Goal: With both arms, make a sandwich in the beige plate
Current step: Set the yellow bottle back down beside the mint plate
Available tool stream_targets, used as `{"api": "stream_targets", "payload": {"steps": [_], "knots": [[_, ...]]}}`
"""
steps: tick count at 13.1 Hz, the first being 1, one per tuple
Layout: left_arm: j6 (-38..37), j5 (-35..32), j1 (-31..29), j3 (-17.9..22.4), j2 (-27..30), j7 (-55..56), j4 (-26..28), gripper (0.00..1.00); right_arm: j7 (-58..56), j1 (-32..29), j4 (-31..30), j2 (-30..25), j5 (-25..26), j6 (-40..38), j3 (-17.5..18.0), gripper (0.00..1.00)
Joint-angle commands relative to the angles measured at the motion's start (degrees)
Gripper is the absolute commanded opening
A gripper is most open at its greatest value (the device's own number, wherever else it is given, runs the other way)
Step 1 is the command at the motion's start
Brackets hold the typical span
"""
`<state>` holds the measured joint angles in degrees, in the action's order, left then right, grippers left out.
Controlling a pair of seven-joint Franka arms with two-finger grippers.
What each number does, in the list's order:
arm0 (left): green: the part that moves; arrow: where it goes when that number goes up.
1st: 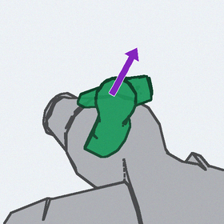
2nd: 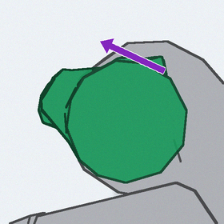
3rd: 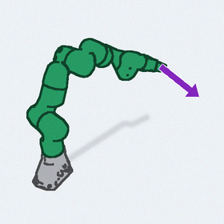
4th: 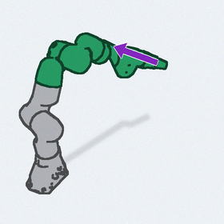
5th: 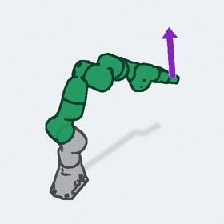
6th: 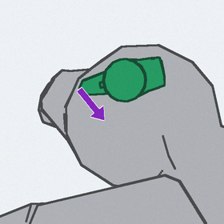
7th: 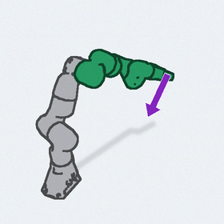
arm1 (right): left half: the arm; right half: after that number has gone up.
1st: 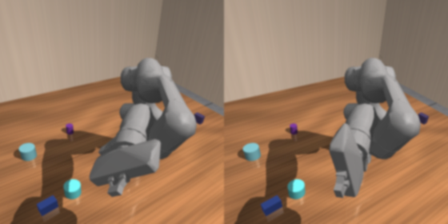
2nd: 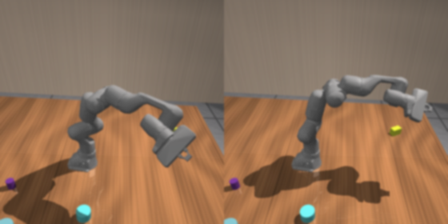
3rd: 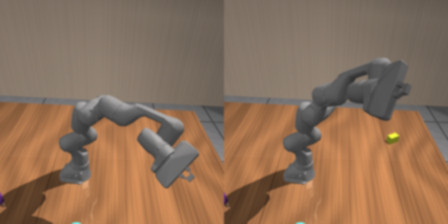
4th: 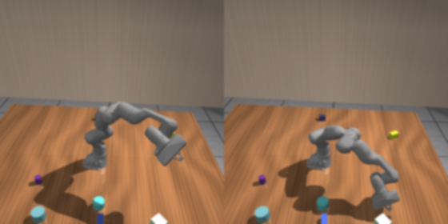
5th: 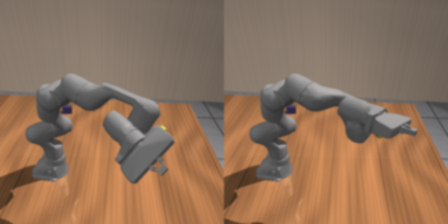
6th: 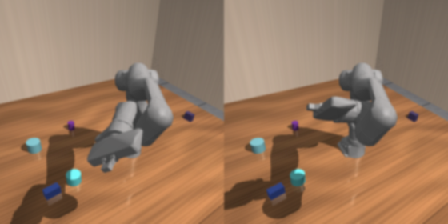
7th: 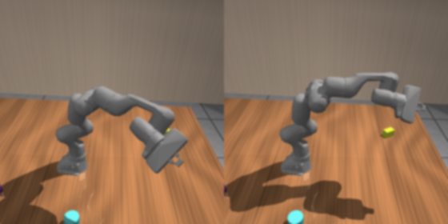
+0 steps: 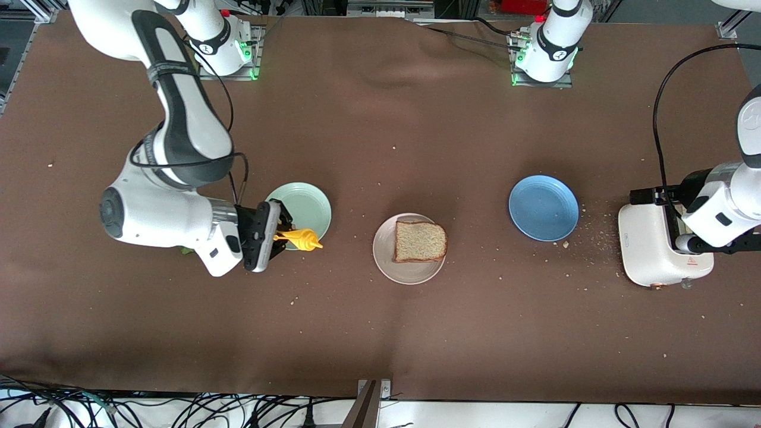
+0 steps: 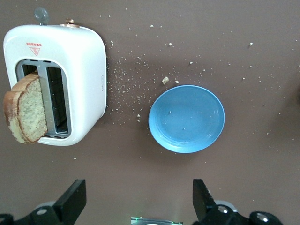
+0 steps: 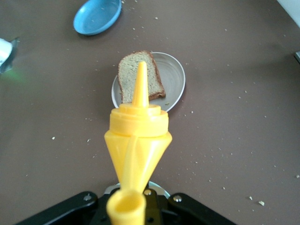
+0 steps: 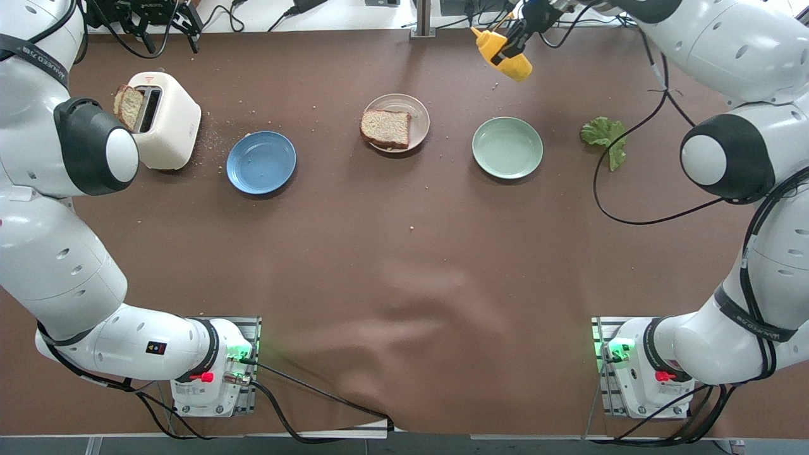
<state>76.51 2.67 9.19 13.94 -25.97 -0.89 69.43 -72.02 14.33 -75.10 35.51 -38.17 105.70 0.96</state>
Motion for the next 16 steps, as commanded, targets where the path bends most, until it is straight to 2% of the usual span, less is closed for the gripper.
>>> {"api": "stream_targets", "payload": {"steps": [1, 3, 5, 7, 9, 14, 16], "knots": [[-0.7, -1.9, 0.3, -0.4, 1.1, 0.6, 1.2, 1.0, -12.4, -6.2, -2.1, -1.0, -6.1, -6.2, 1.0, 0.0], [-0.9, -1.9, 0.3, -0.4, 1.1, 0.6, 1.2, 1.0, -23.5, -9.5, -4.9, -1.0, -10.7, -9.5, 1.0, 0.0], [-0.9, -1.9, 0.4, -0.4, 1.1, 0.6, 1.2, 1.0, -36.7, -14.1, -11.1, -0.8, -16.9, -13.1, 1.0, 0.0], [-1.0, -1.9, 0.4, -0.4, 1.1, 0.6, 1.3, 1.0, -46.8, -16.7, -16.3, -0.4, -20.7, -15.5, 1.0, 0.0], [-1.0, -1.9, 0.4, -0.5, 1.1, 0.8, 1.3, 1.0, -55.0, -18.9, -18.8, 1.0, -21.4, -17.5, 1.0, 0.0], [-1.1, -1.8, 0.5, -0.7, 0.9, 0.9, 1.3, 1.0, -71.5, -22.9, -18.9, 8.7, -22.7, -22.8, 1.1, 0.0], [-1.0, -1.8, 0.6, -0.7, 0.9, 0.8, 1.3, 1.0, -74.6, -24.3, -18.7, 11.0, -22.7, -23.3, 1.1, 0.0]]}}
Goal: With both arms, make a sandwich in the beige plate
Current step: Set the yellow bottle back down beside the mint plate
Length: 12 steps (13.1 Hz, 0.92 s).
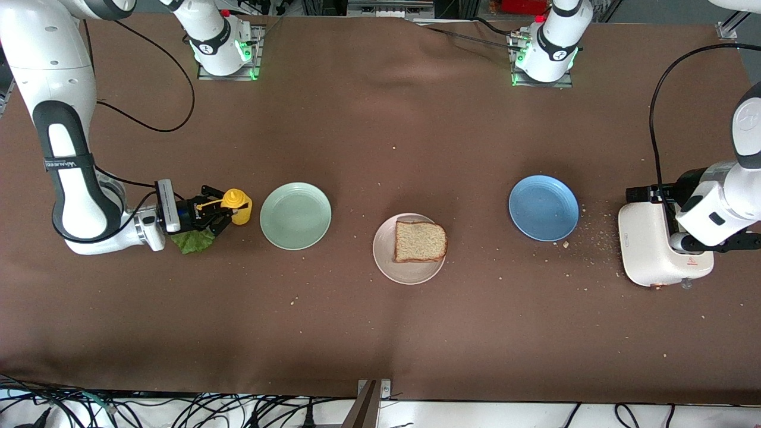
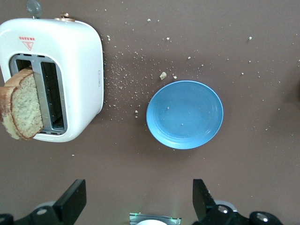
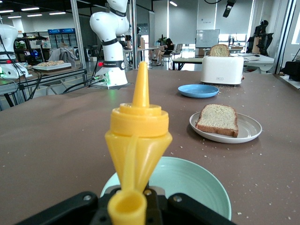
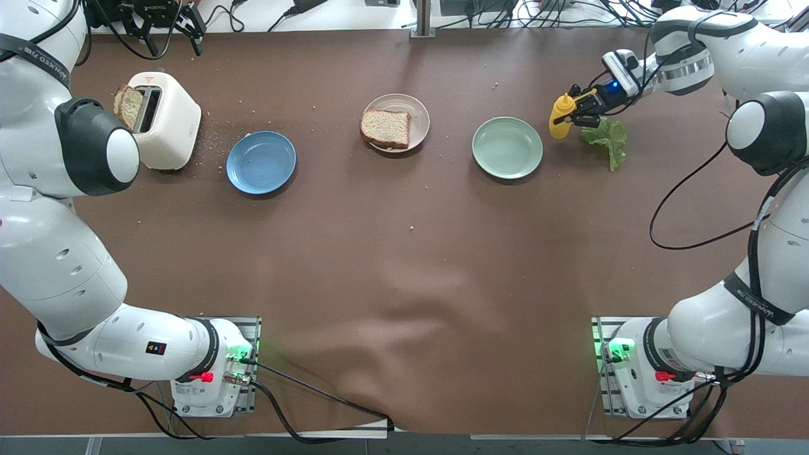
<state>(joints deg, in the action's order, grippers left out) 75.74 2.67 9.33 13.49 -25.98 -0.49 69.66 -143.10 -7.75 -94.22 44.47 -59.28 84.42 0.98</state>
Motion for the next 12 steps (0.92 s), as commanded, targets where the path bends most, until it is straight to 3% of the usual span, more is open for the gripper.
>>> {"api": "stream_targets", "payload": {"steps": [1, 7, 8, 9, 10, 12], "knots": [[-0.2, -1.8, 0.4, -0.2, 0.9, 0.4, 1.1, 1.0, -4.5, -2.5, 0.6, 3.1, -1.6, -2.2, 1.0, 0.0], [-0.2, -1.9, 0.5, -0.2, 0.9, 0.3, 1.1, 1.0, -6.3, -3.9, 0.8, 6.9, -5.8, -3.2, 1.0, 0.0], [-0.2, -1.9, 0.5, -0.2, 0.9, 0.3, 1.1, 1.0, -6.0, -3.9, 0.8, 7.1, -6.2, -2.9, 1.0, 0.26], [-0.2, -1.9, 0.5, -0.2, 0.9, 0.2, 1.1, 1.0, -5.7, -3.9, 0.8, 7.4, -6.4, -2.5, 1.0, 0.7], [-0.2, -1.9, 0.5, -0.2, 0.9, 0.2, 1.1, 1.0, -5.7, -3.9, 0.8, 7.6, -6.7, -2.3, 1.0, 1.0], [-0.2, -2.0, 0.5, -0.1, 0.9, 0.2, 1.1, 1.0, -5.4, -3.9, 1.1, 7.6, -6.3, -0.7, 1.0, 1.0]]}}
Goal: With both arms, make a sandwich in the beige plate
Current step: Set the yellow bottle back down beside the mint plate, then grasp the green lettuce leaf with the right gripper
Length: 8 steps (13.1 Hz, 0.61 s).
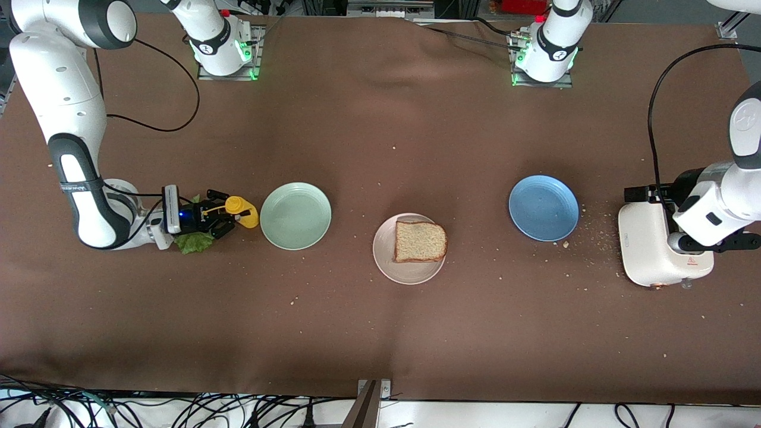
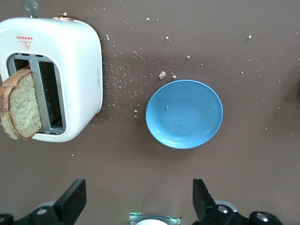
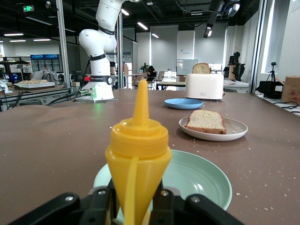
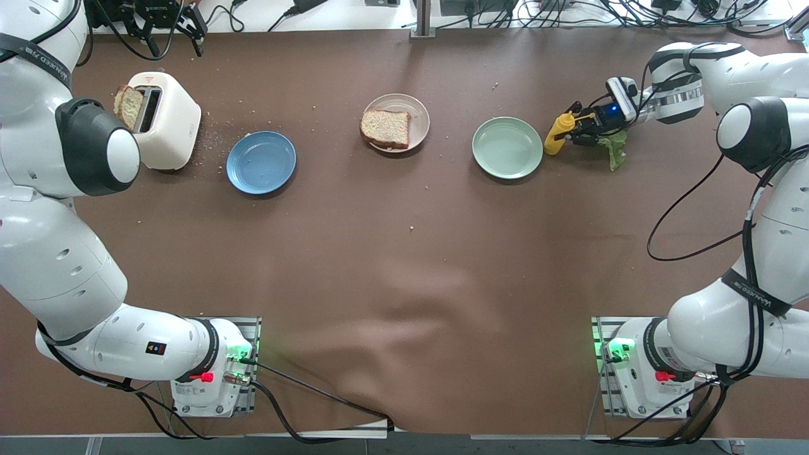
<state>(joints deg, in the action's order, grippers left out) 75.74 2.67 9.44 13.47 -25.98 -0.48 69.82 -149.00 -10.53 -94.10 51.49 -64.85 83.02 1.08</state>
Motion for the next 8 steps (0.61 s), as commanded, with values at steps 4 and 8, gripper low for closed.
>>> {"api": "stream_targets", "payload": {"steps": [4, 8], "knots": [[-0.1, -2.1, 0.3, -0.1, 0.9, 0.1, 0.9, 1.0, 2.1, -0.5, 1.6, -0.1, 1.0, 1.9, -2.7, 1.0], [0.0, -2.1, 0.3, -0.1, 0.9, 0.2, 0.9, 1.0, 6.3, -0.1, 2.1, -1.6, 3.6, 4.5, -7.9, 1.0]]}}
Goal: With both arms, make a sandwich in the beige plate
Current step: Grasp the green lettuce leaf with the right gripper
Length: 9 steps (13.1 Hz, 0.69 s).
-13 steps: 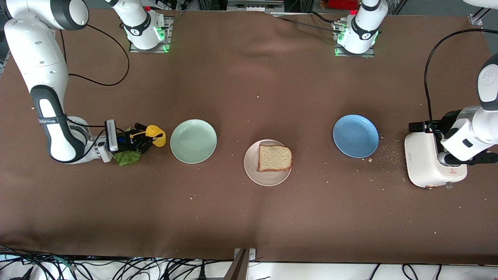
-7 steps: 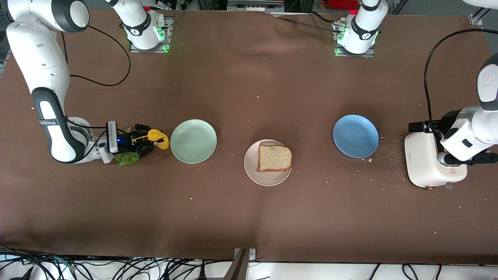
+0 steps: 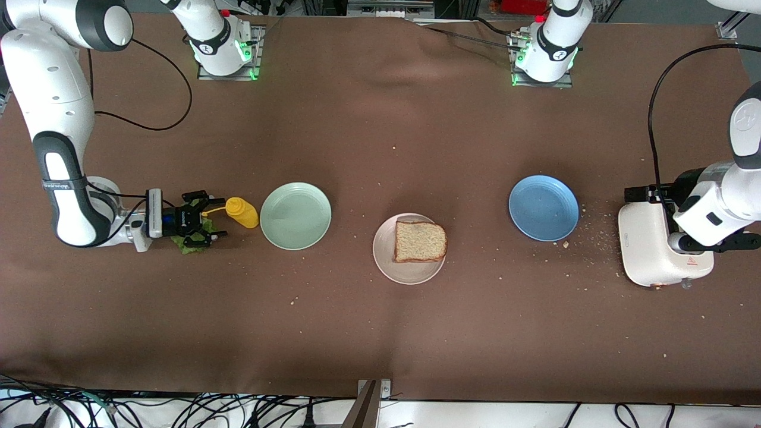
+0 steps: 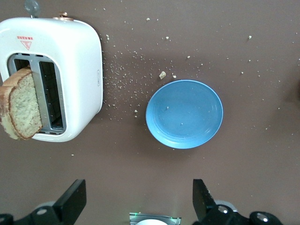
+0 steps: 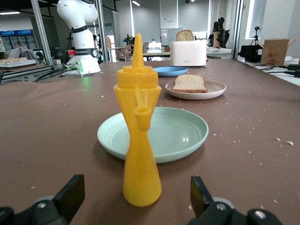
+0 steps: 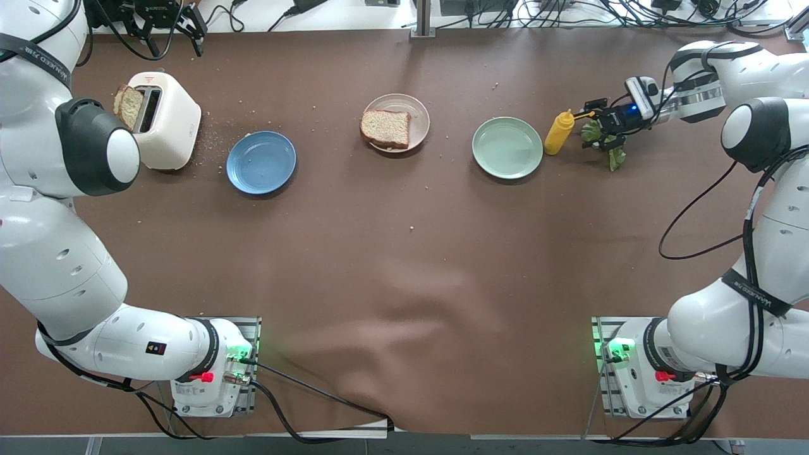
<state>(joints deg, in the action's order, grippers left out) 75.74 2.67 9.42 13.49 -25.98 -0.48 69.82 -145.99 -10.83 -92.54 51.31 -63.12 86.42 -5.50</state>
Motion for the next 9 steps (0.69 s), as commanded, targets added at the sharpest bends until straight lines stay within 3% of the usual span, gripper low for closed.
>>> {"api": "stream_targets", "payload": {"steps": [1, 6, 9], "knots": [[0.0, -2.1, 0.3, 0.0, 0.9, 0.2, 0.9, 1.0, 6.6, 0.3, 0.7, -2.7, 3.2, 1.6, -1.8, 1.0], [0.0, -2.1, 0.2, 0.0, 0.9, 0.1, 0.9, 1.0, 28.6, 0.2, 2.4, -11.0, 12.5, 6.8, -2.6, 1.0], [0.0, -2.1, 0.2, 0.0, 0.9, 0.1, 0.9, 1.0, 44.0, 2.0, 2.3, -15.6, 21.8, 15.0, -2.5, 1.0]]}}
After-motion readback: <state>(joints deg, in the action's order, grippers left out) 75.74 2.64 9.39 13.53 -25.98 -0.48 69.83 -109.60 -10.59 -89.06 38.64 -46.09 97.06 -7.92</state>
